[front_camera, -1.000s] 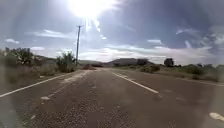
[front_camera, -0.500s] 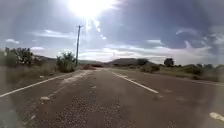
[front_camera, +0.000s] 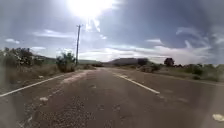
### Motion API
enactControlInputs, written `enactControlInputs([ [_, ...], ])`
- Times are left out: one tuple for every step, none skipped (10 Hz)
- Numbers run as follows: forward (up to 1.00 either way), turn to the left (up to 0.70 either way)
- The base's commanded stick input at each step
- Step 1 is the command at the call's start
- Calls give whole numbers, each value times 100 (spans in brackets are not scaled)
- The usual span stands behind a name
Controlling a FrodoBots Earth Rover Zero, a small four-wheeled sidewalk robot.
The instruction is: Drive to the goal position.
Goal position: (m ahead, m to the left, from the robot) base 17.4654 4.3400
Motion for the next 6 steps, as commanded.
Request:
enactControlInputs([
  [67, 0],
  [69, 0],
  [76, 0],
  [84, 0],
  [85, 0],
  [85, 0],
])
